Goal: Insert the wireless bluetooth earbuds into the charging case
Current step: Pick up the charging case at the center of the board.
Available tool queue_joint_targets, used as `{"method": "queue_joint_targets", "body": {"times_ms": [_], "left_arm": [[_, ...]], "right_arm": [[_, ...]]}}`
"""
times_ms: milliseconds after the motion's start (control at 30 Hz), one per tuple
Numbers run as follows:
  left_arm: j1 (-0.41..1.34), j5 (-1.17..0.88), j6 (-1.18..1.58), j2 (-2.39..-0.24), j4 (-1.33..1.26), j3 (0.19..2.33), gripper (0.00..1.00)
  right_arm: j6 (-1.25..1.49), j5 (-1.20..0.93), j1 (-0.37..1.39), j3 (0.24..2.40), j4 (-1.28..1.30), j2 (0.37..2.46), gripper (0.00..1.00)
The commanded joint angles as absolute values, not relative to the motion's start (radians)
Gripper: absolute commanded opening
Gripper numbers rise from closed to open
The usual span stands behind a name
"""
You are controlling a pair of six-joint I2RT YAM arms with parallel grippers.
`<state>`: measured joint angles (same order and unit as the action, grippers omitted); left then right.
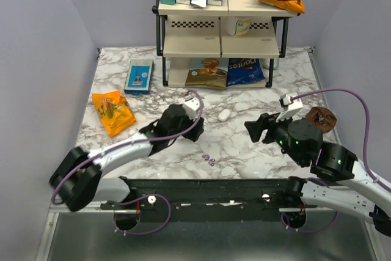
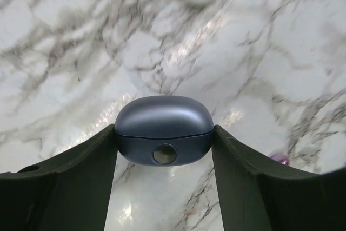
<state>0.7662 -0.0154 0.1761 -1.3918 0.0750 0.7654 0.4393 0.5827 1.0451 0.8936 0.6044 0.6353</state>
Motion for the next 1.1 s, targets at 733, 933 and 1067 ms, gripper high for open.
{"method": "queue_joint_targets", "body": {"times_ms": [733, 933, 1067], "left_arm": [[1.097, -0.111, -0.123, -0.956, -0.753, 0.328, 0.00], [1.118, -0.078, -0.132, -0.936, -0.744, 0.322, 0.00], [1.127, -0.067, -0.133, -0.914, -0.741, 0.318, 0.00]], "right_arm": [[0.314, 0.012, 1.023, 0.991, 0.518, 0.960, 0.86], [0.327, 0.046, 1.022, 0.989, 0.520, 0.985, 0.86], [0.331, 0.055, 1.017, 0.992, 0.535, 0.997, 0.86]]}}
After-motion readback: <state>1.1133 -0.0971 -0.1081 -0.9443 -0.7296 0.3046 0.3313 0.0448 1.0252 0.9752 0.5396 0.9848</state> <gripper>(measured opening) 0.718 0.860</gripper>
